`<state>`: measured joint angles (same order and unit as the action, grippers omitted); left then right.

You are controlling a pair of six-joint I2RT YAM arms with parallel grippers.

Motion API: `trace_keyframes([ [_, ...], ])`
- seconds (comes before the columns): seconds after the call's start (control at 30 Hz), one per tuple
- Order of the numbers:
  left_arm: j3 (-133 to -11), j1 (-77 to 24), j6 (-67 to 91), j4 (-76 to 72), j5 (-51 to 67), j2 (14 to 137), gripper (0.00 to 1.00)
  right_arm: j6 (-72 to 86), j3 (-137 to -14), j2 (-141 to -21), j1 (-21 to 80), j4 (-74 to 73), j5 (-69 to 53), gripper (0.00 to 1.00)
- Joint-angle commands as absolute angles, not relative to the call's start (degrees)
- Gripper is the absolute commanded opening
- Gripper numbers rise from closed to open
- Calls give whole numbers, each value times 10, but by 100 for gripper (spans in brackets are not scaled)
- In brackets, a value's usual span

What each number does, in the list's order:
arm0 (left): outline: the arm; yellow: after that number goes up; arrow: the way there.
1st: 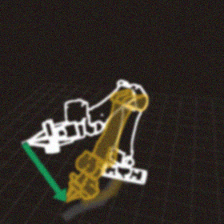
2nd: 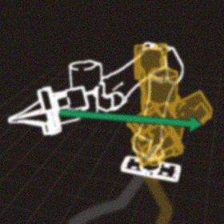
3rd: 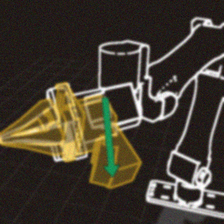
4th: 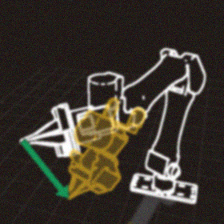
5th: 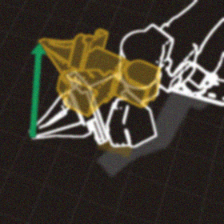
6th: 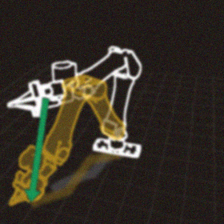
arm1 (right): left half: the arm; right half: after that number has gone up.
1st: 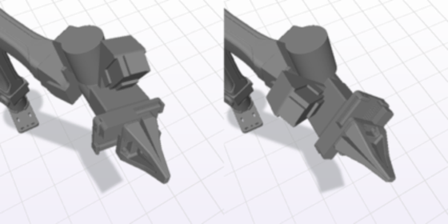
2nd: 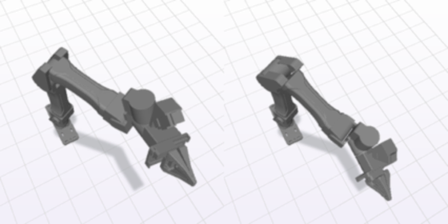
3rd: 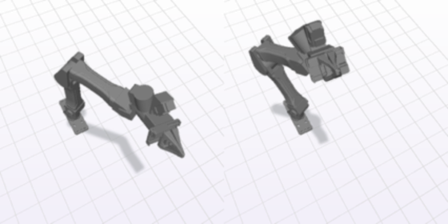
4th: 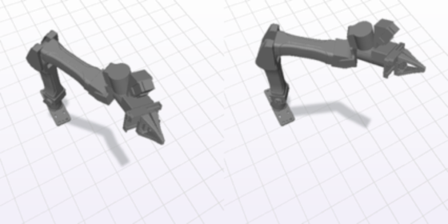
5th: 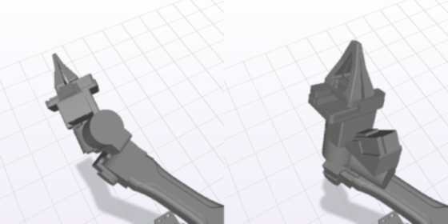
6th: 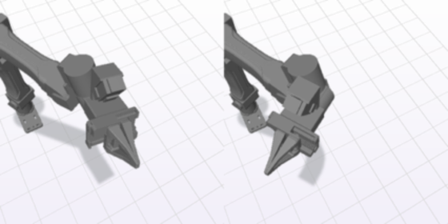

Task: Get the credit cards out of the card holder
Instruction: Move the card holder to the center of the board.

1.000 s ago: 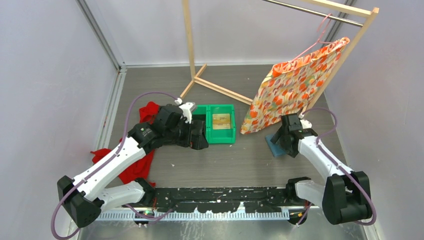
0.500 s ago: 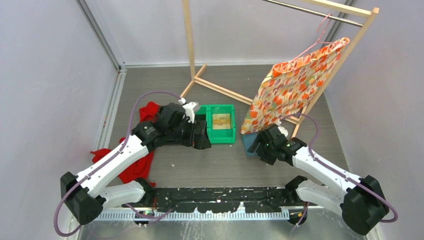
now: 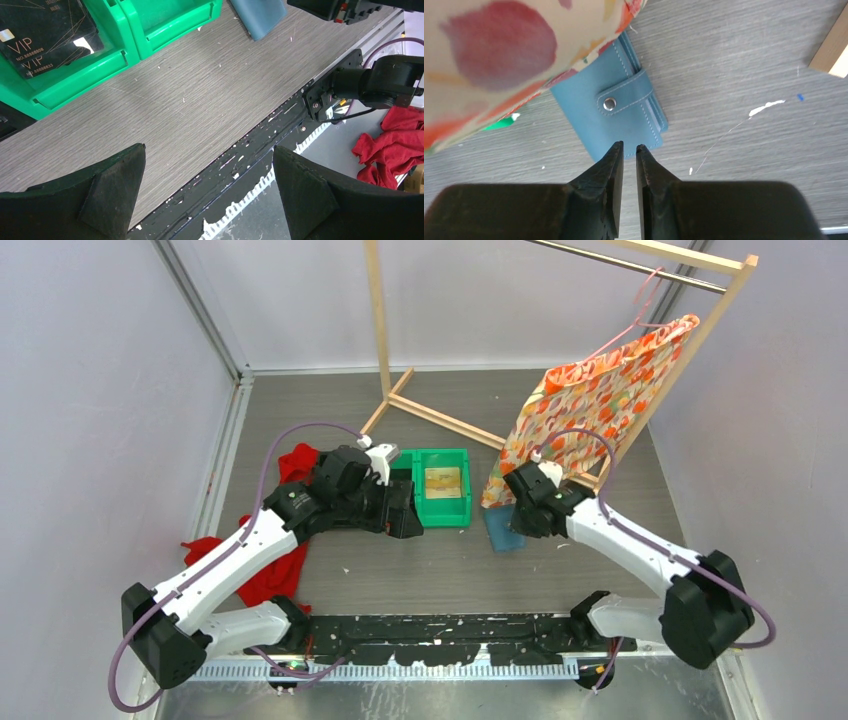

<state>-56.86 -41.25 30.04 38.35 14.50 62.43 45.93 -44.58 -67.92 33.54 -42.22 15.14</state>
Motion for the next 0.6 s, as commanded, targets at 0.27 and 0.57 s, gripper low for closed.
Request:
trace_keyframes([
  [0.27, -591, -415, 301, 394, 118, 612, 100, 322, -503, -794, 337, -369, 175, 37],
  [0.57, -591, -416, 319, 380, 138, 630, 100, 312, -514, -846, 342, -328, 161, 40],
])
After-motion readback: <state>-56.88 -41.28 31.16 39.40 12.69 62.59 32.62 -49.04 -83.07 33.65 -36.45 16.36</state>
